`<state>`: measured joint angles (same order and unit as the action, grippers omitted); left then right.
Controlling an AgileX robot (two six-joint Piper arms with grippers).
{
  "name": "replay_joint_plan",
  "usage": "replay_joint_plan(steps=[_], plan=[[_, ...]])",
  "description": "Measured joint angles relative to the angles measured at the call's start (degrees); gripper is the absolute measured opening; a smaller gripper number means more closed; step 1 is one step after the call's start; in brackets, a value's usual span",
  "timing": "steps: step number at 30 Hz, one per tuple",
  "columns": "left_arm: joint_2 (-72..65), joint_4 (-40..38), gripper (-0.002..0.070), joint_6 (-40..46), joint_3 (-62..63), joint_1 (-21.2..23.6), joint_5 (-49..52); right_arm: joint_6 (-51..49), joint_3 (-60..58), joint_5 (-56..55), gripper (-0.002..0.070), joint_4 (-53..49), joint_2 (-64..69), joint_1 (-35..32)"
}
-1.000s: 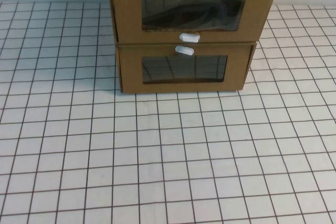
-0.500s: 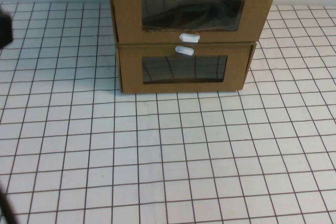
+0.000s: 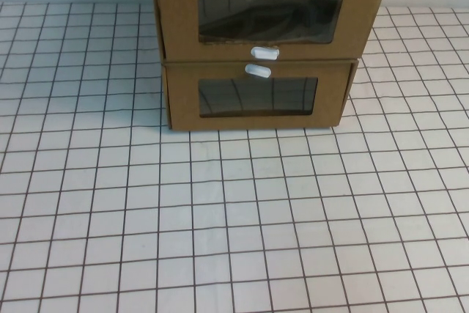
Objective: Close the shoe box
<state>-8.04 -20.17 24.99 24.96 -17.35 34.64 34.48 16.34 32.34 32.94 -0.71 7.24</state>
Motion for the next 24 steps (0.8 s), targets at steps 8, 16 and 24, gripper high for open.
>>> replay_joint_plan(steps=[8,16,24], plan=[[0.6,0.4,-0.0005,0.0,-10.1,0.0,-8.9,0.0,-0.7,0.4,-0.0013,0.4,-0.1,0.0],[0.6,1.1,-0.0005,0.0,-12.7,0.0,-8.7,0.0,-0.7,0.4,-0.0013,3.1,-0.1,0.0],[0.6,1.4,-0.0006,0.0,-12.7,0.0,-8.0,0.0,-0.7,0.4,-0.0013,3.3,-0.1,0.0]])
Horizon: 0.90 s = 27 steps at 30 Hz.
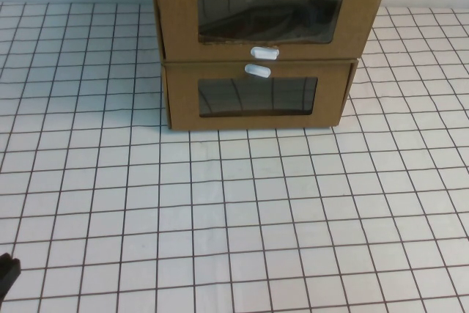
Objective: Close the shoe box
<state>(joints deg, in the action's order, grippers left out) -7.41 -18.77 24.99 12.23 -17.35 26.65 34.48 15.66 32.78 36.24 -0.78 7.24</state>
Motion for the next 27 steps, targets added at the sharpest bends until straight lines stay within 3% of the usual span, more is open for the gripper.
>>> replay_joint_plan(steps=[8,14,19,27], plan=[[1.0,3.7,-0.0005,-1.1,-4.2,0.7,-6.2,0.0,0.0,0.0,-0.0013,0.2,0.0,0.0],[7.2,10.2,-0.0005,-10.8,-12.5,5.5,-14.7,0.0,0.0,0.4,-0.0013,0.3,0.0,0.0],[7.9,16.2,-0.0005,-17.6,-13.7,9.5,-7.4,0.0,0.0,0.5,-0.0013,0.3,-0.1,0.0],[8.0,17.3,-0.0005,-20.8,-13.7,10.1,-5.8,0.0,0.0,0.6,-0.0013,1.7,-0.1,0.0]])
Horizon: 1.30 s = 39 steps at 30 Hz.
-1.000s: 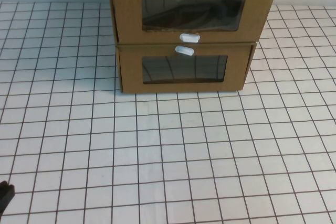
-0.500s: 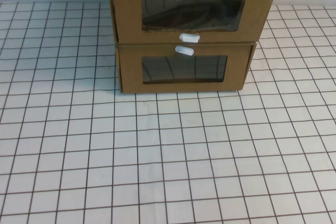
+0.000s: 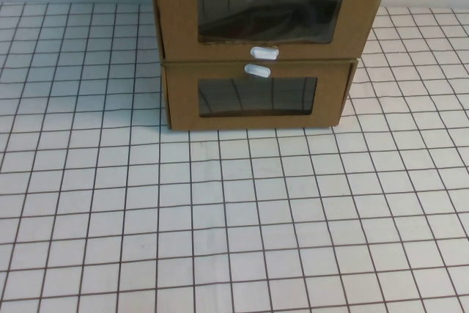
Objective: Close the shoe box
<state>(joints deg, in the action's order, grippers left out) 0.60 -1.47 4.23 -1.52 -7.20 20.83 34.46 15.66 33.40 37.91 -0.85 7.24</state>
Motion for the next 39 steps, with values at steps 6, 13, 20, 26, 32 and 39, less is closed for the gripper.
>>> replay_joint_plan(steps=[6,13,20,26,32,39], plan=[[0.0,0.0,-0.0005,0.0,0.0,0.0,0.0,0.0,0.0,0.0,-0.0013,0.5,0.0,0.0],[0.0,0.0,-0.0005,0.0,0.0,0.0,0.0,0.0,0.0,0.3,-0.0013,0.7,0.0,0.0],[0.0,0.0,-0.0005,0.0,0.0,0.0,0.0,0.0,0.0,2.1,-0.0013,0.7,0.0,0.0],[0.0,0.0,-0.0005,0.0,0.0,0.0,0.0,0.0,0.0,2.3,-0.0013,0.7,0.0,0.0],[0.0,0.0,-0.0006,0.0,0.0,0.0,0.1,-0.2,-0.5,0.2,-0.0013,-1.8,0.0,0.0],[0.0,0.0,-0.0005,0.0,0.0,0.0,0.1,-20.2,-3.5,-0.8,-0.0013,-23.0,0.0,0.0]])
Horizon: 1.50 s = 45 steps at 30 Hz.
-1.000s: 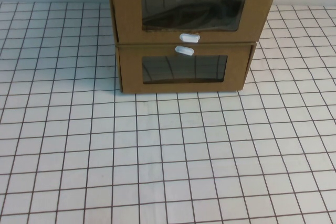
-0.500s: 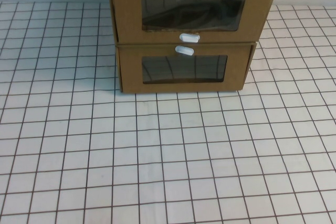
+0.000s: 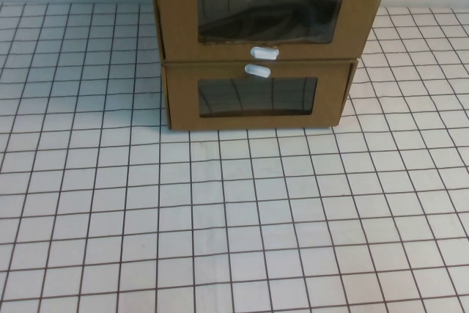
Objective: Close the shoe box
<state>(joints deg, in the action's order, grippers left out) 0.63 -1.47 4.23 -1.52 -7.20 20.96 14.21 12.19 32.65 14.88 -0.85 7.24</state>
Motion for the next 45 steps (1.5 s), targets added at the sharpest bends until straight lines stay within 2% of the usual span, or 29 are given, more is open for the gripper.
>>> replay_joint_plan(steps=[3,8,12,45], plan=[[0.0,0.0,-0.0006,0.0,0.0,0.0,0.0,-10.2,-2.5,-1.9,-0.0013,-10.3,0.0,-0.1],[0.0,0.0,-0.0005,0.0,0.0,0.0,0.0,-16.5,-9.3,-9.5,-0.0013,-14.9,0.0,-1.1],[0.0,0.0,-0.0005,0.0,0.0,0.0,0.0,-17.2,-13.3,-10.9,-0.0013,-14.9,0.0,-1.6],[0.0,0.0,-0.0005,0.0,0.0,0.0,0.0,-15.8,-13.6,-12.1,-0.0013,-16.1,0.0,-1.6]])
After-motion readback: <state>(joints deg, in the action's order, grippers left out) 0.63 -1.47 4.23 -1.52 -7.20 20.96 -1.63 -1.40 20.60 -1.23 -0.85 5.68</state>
